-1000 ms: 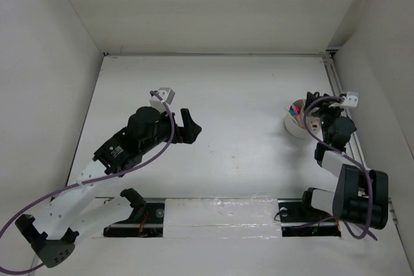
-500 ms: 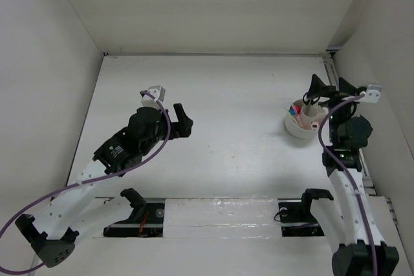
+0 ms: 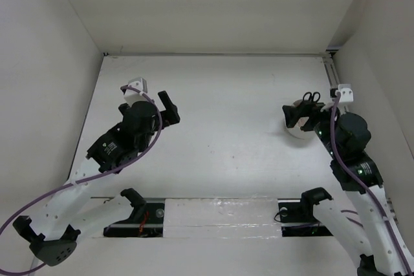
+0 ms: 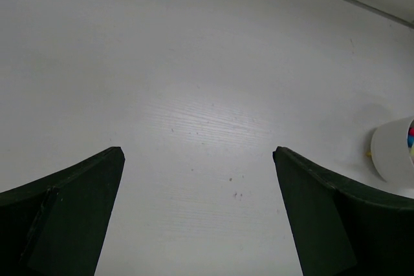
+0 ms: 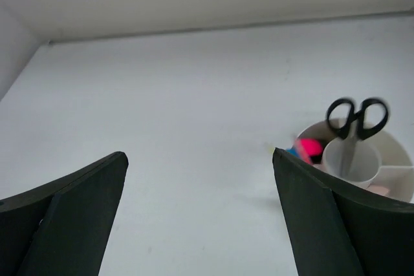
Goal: Sort the stationery into containers
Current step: Reset both arms
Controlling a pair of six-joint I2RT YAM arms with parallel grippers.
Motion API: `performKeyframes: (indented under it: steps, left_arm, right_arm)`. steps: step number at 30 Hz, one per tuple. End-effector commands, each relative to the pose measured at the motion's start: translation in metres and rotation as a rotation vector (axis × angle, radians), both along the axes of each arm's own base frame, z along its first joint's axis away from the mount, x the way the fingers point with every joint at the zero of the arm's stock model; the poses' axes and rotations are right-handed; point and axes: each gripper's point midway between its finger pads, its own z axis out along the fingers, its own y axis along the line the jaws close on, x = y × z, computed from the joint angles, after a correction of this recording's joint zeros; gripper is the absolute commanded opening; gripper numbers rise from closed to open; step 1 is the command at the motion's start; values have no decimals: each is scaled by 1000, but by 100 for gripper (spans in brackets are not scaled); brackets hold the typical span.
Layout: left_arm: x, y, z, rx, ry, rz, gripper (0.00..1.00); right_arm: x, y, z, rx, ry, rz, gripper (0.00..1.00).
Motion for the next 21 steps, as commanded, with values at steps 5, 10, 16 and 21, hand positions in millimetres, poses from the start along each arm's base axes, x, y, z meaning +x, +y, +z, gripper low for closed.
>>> performKeyframes:
  steps: [5, 10, 16, 21]
  left_arm:
    - [-6, 34, 6, -22, -58, 145, 100]
    - [-15, 43, 6, -36, -58, 161, 100]
    - [-32, 59, 0, -99, -51, 210, 100]
    - [-38, 64, 11, -158, -115, 204, 100]
  right_arm:
    - [-84, 47, -14, -4, 85, 389, 100]
    - [-108, 46, -6, -20, 54, 433, 100]
    - [-120, 39, 9, -7, 6, 409, 100]
    - [-117, 33, 10, -21, 2, 370, 100]
